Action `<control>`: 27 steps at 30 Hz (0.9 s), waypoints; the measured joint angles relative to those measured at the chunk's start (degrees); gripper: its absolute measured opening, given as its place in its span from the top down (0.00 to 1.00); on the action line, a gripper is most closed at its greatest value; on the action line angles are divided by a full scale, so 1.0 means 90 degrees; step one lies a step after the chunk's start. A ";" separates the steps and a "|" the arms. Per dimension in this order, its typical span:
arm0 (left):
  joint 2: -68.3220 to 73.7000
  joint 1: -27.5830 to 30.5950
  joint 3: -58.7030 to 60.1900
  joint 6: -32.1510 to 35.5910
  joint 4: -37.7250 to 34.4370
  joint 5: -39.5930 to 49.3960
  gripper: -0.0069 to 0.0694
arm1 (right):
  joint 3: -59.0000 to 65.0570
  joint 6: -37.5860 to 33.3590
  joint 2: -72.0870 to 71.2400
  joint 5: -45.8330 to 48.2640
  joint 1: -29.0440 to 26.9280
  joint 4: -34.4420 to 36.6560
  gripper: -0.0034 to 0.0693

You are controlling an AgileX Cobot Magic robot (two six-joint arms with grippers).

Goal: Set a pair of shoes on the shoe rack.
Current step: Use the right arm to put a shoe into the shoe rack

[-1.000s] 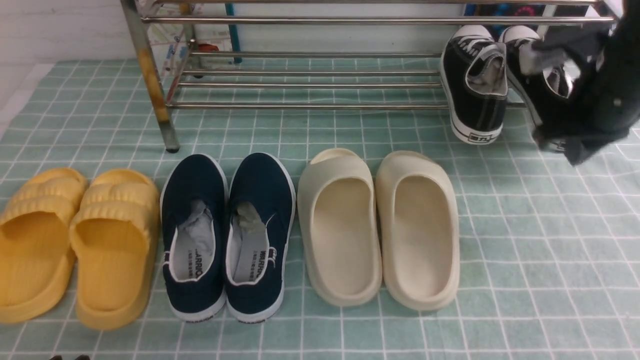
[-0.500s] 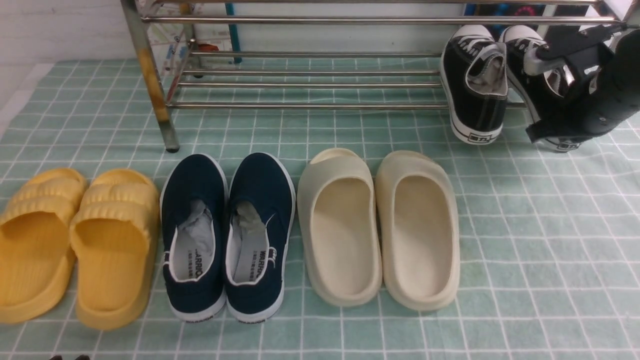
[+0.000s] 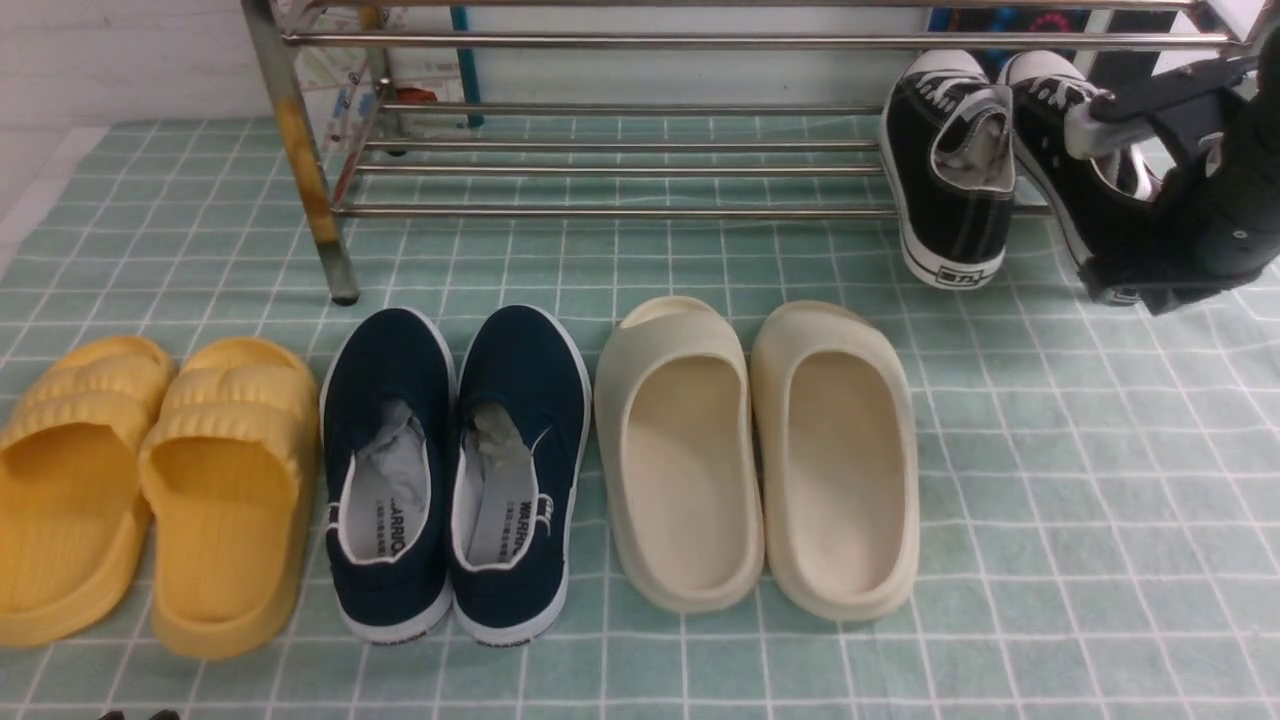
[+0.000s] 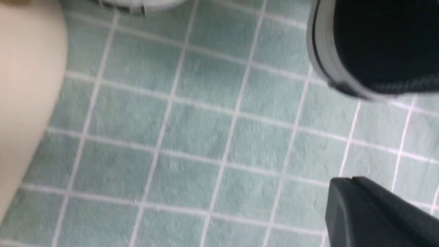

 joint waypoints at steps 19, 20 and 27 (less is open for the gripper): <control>0.0000 0.0000 0.0000 0.0000 0.0000 0.0000 0.60 | 0.0000 -0.0045 0.0483 -0.2021 -0.0617 0.0647 0.94; 0.0000 0.0000 0.0000 0.0000 0.0000 0.0000 0.60 | 0.0000 -0.0045 0.0483 -0.2041 -0.0617 0.0658 0.94; 0.0000 0.0000 0.0000 0.0000 0.0000 0.0000 0.60 | 0.0000 -0.0045 0.0475 -0.2355 -0.0617 0.0803 0.94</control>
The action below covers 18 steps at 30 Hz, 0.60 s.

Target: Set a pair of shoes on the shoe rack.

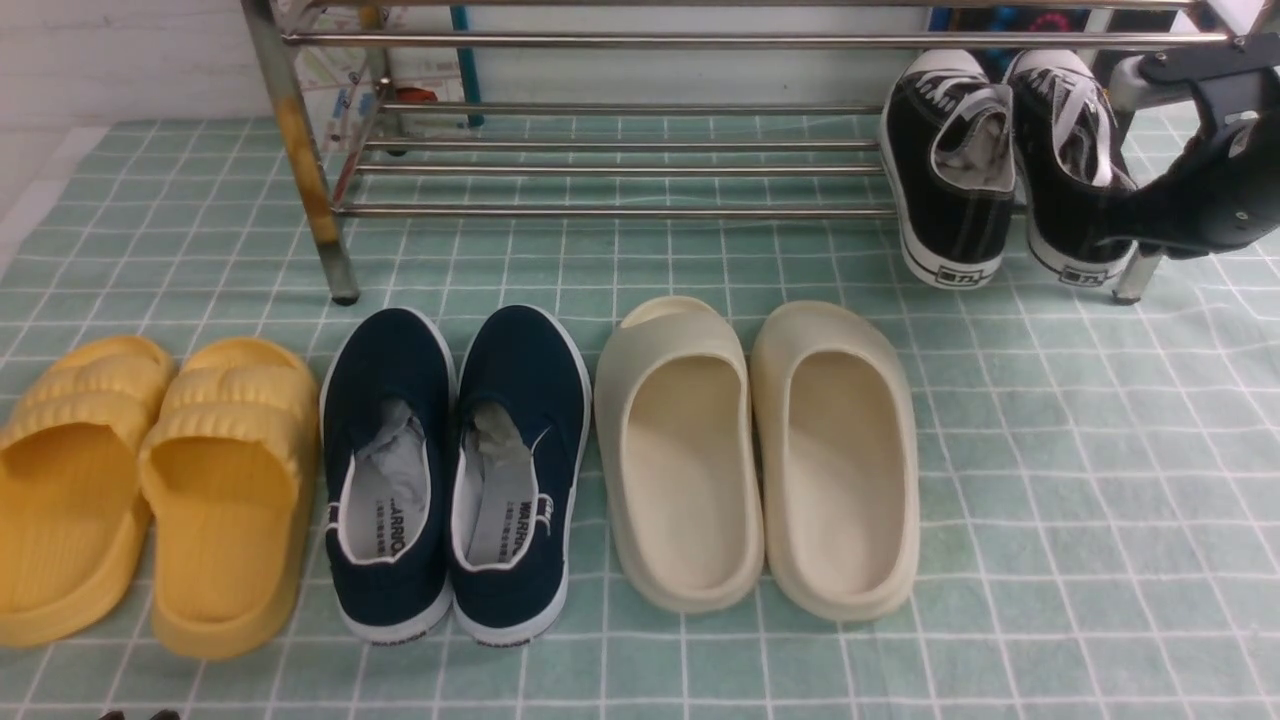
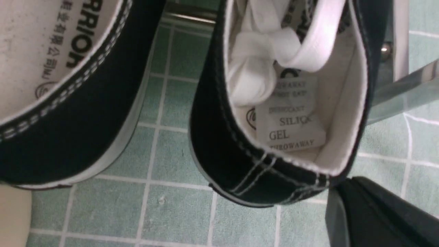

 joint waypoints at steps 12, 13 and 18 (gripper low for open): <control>0.0000 0.0000 0.0000 0.0000 0.0000 0.0000 0.60 | 0.0153 -0.0144 -0.2173 0.1670 0.0632 0.0065 0.94; 0.0000 0.0000 0.0000 0.0000 0.0000 0.0000 0.60 | 0.0275 -0.0144 -0.2497 0.1675 0.0732 0.0051 0.94; 0.0000 0.0000 0.0000 0.0000 0.0000 0.0000 0.60 | 0.1370 0.0000 -0.4214 0.1557 0.0890 -0.0051 0.93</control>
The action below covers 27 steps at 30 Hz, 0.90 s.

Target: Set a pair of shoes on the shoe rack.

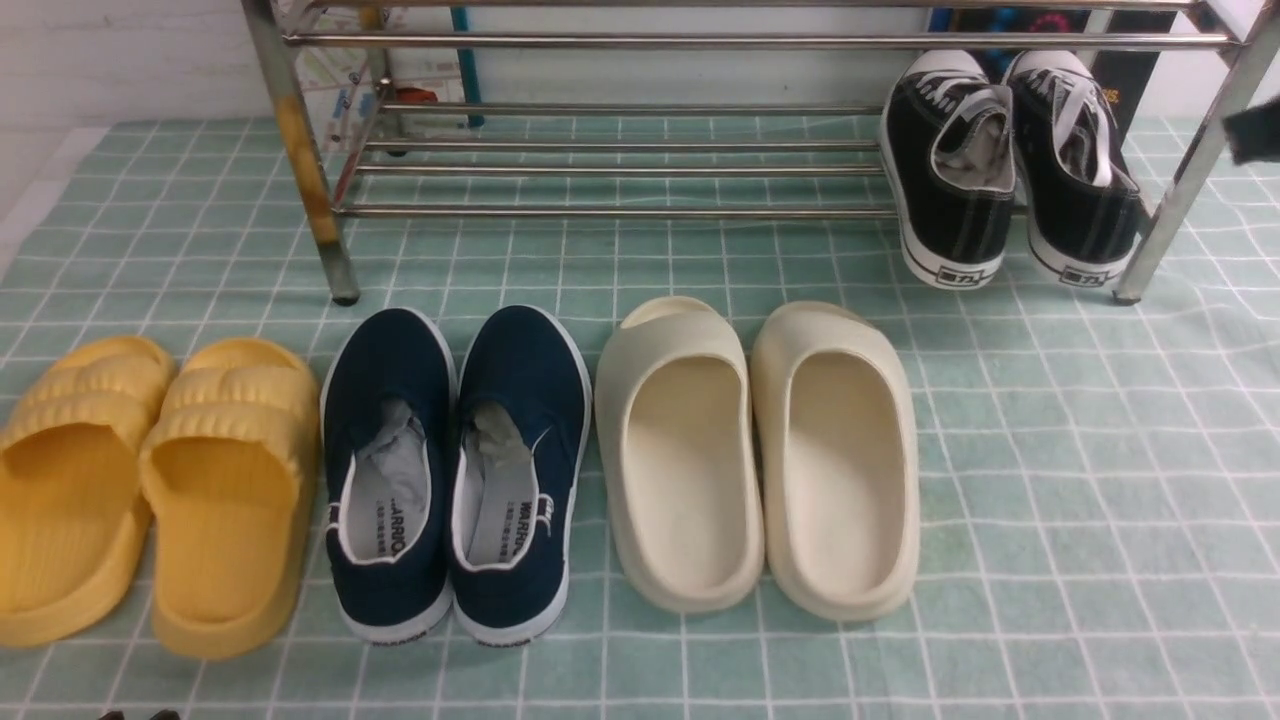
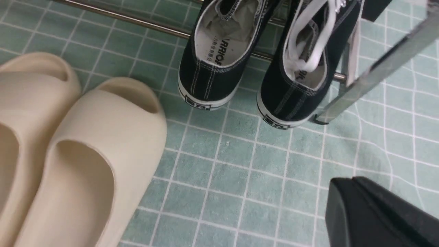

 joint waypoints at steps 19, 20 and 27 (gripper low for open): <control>0.0000 0.0000 0.0000 0.0000 0.0000 0.0000 0.60 | 0.6991 0.0487 -0.7157 -0.5200 0.0000 0.0060 0.93; 0.0000 0.0000 0.0000 0.0000 0.0000 0.0000 0.60 | 0.7127 0.0500 -0.7276 -0.5308 0.0000 0.0060 0.93; 0.0000 0.0000 0.0000 0.0000 0.0000 0.0000 0.60 | 0.7798 0.0506 -0.7461 -0.5470 0.0000 0.0060 0.92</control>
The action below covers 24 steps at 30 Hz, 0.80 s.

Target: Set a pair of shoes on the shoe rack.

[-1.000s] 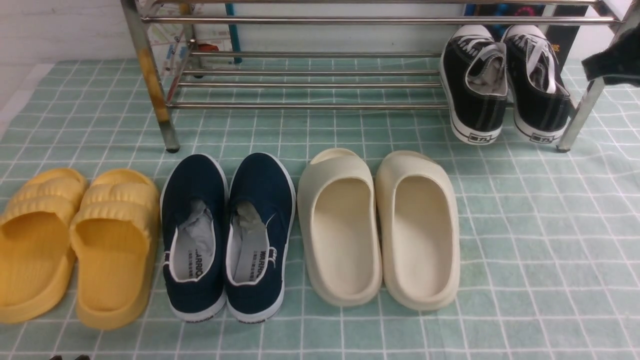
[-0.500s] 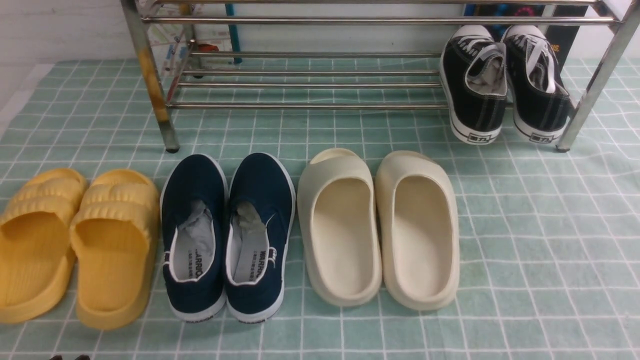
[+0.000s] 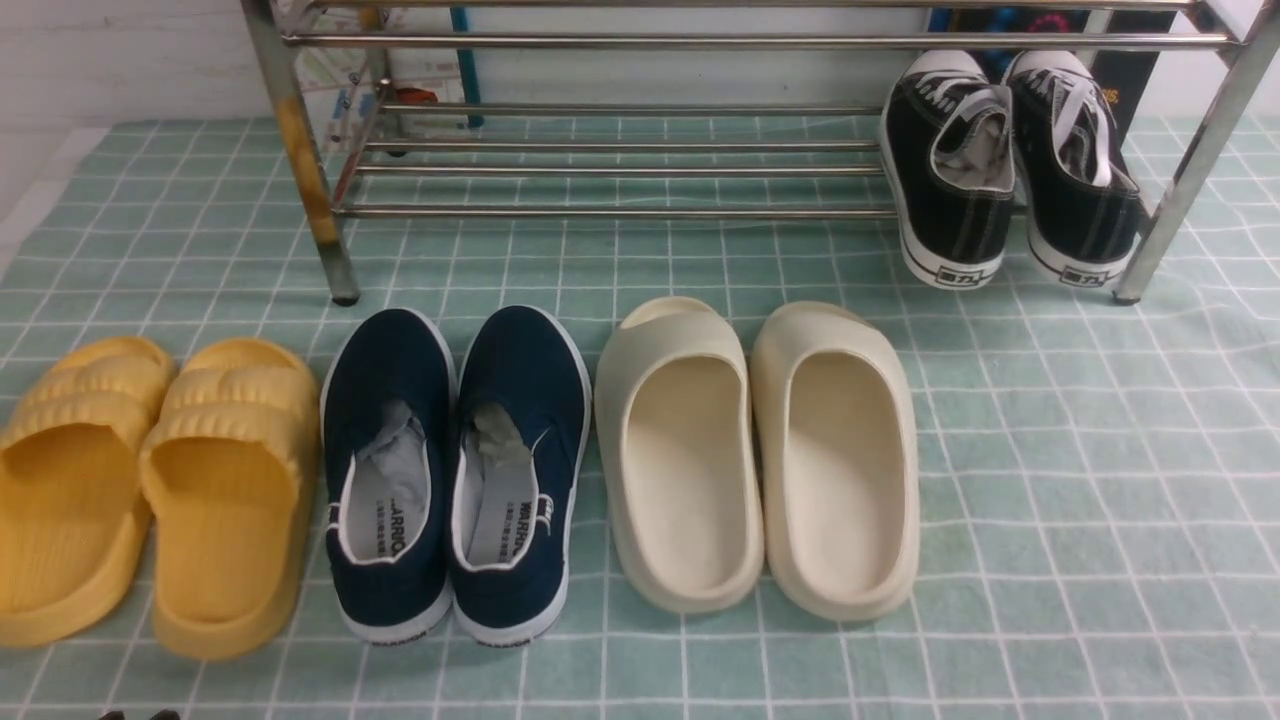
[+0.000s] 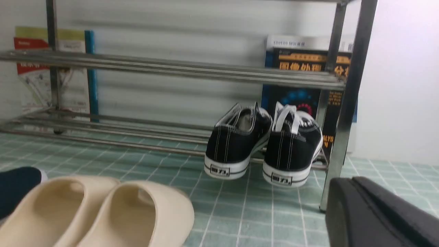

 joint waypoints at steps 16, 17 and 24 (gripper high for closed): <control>0.0000 0.0000 0.0000 0.0000 0.0000 0.0000 0.60 | 0.0163 -0.0608 -0.0253 0.1218 -0.0601 -0.0201 0.90; 0.0000 0.0000 0.0000 0.0000 0.0000 0.0000 0.60 | 0.0163 -0.0627 -0.0260 0.1300 -0.0642 -0.0207 0.90; 0.0000 0.0000 0.0000 0.0000 0.0000 0.0000 0.60 | 0.0163 -0.0796 -0.0267 0.2136 -0.0666 0.0373 0.90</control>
